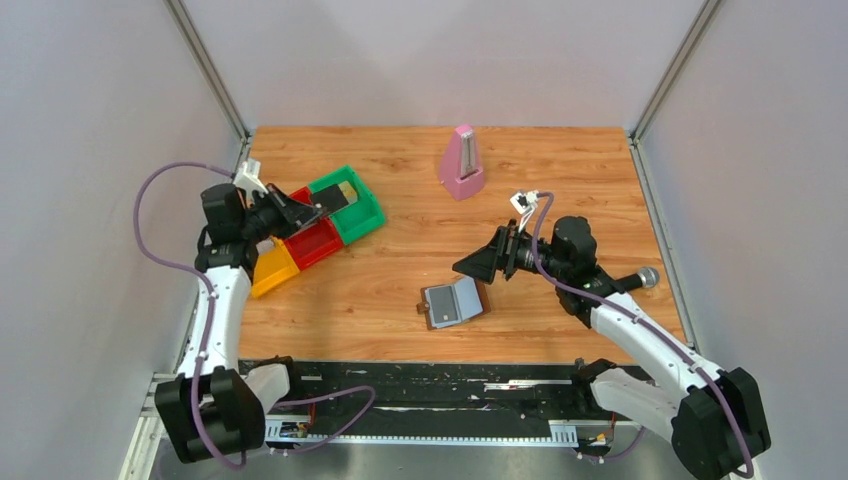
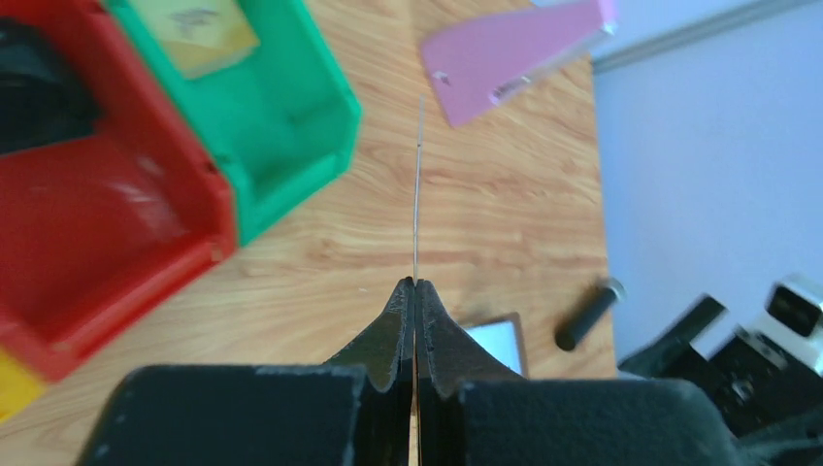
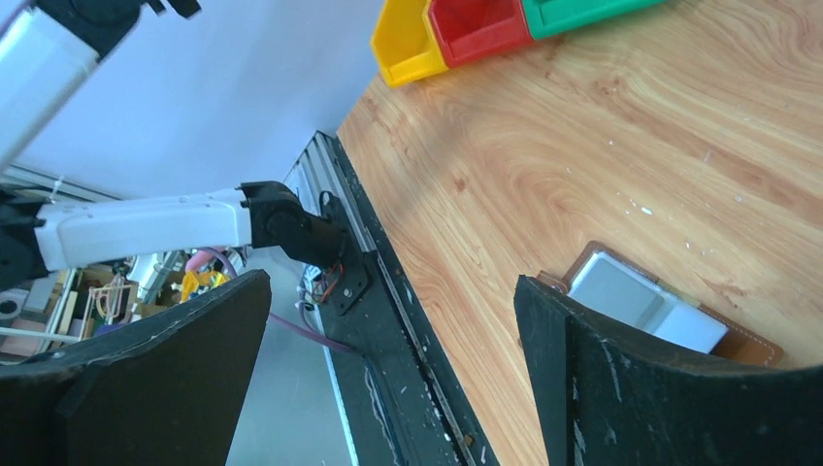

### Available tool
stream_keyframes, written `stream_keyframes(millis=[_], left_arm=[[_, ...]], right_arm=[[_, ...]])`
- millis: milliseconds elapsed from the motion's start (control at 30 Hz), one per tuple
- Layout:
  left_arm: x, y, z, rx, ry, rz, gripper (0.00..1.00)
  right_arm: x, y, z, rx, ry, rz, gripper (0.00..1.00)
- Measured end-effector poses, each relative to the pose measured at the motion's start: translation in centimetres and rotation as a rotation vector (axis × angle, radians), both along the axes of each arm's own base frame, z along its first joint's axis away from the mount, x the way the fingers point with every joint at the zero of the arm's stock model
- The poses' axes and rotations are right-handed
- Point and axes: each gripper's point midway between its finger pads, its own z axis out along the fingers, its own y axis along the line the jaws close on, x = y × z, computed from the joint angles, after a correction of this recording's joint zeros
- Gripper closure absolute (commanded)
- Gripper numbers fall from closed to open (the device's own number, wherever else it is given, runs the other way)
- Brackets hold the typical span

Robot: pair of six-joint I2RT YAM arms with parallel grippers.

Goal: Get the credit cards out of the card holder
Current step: Place the credit card in the storage box.

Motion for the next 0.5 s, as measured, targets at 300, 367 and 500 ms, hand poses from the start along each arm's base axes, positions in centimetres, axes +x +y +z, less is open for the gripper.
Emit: stream_keyframes(millis=[300,367,500], left_arm=[[3.3,8.0,-3.9,0.091,0.208,0.177,1.00],[3.8,8.7,-4.7,0.107,0.243,0.185,1.00],[4.5,9.7,-6.4,0.127,0.302,0.200,1.00]], right_arm=[[-0.8,-0.5,0.0,-0.023,-0.021,0.006,0.00],[-0.8,-0.5,0.1,-0.024,-0.027,0.007,0.00],[-1.0,-0.6,0.1,-0.029,-0.036,0.008,0.00]])
